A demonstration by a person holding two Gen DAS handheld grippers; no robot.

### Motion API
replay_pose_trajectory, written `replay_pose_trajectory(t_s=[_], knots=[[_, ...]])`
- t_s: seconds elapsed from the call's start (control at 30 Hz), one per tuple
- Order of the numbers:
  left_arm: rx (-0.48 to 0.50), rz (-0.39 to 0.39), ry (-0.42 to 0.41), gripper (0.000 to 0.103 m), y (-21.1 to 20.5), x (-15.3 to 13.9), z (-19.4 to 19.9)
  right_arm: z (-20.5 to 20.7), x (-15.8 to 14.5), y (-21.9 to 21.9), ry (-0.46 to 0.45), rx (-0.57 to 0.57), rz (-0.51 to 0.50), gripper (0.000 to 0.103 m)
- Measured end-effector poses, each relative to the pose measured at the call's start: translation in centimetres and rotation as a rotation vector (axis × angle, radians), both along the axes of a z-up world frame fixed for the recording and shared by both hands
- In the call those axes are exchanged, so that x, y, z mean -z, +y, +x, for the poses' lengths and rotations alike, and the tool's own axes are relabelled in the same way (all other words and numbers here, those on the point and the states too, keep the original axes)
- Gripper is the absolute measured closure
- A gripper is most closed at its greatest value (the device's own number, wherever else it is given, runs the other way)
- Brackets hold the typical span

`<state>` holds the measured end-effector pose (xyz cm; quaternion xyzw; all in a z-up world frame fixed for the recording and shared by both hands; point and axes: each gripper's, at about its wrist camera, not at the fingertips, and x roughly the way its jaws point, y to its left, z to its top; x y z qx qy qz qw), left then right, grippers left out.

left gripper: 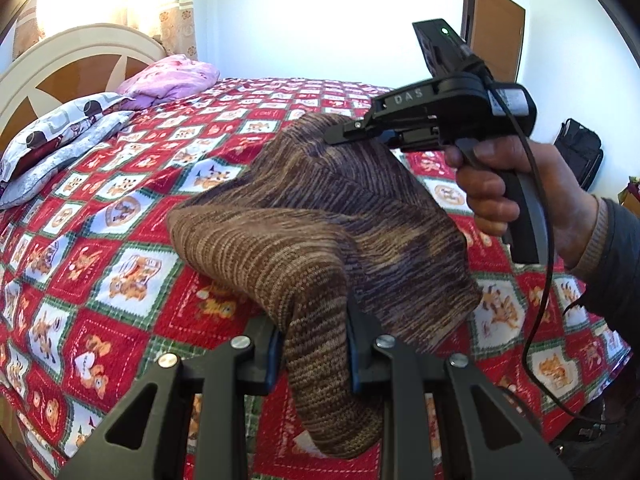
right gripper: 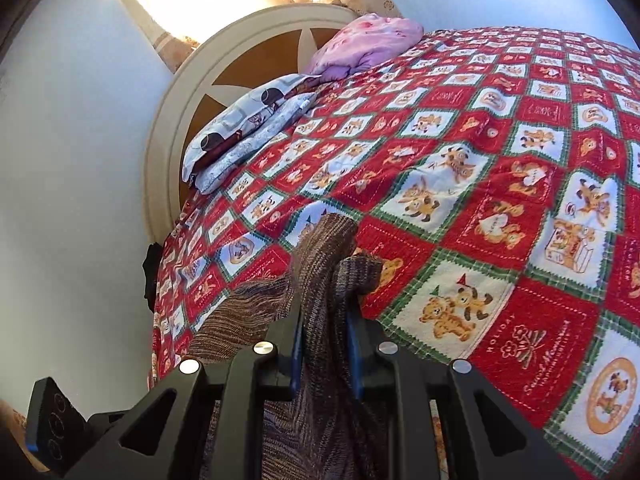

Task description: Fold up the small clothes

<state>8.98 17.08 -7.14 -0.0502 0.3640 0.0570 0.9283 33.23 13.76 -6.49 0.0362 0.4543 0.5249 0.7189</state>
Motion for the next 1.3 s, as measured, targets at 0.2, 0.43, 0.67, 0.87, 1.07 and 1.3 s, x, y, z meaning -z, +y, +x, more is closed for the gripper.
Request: replay_pose_trajectory(t_s=[0.2, 0.43, 0.67, 0.87, 1.07, 1.3], knots=[[-0.005, 0.008, 0.026, 0.076, -0.2, 1.5, -0.4, 0.5, 1.2, 0.4, 0.007, 0.008, -0.035, 0.084], [-0.026, 0.022, 0.043, 0.075, -0.3, 3.4, -0.8, 1.5, 3.4, 1.0, 0.006, 0.032, -0.111, 0.084], [-0.019, 0.031, -0.001, 0.059, -1.2, 1.4, -2.0, 0.8, 2.7, -2.3, 0.003, 0.073, -0.118, 0.059], [-0.086, 0.148, -0.098, 0.026, -0.7, -0.7, -2.8, -6.4, 1.1, -8.8, -0.048, -0.056, -0.098, 0.059], [-0.216, 0.193, -0.022, 0.026, 2.3, 1.5, 0.7, -9.9, 5.1, -9.0, -0.076, -0.074, -0.239, 0.099], [-0.239, 0.185, -0.002, 0.021, 2.2, 1.7, 0.5, -10.7, 1.6, -10.2, -0.243, -0.018, -0.259, 0.1]])
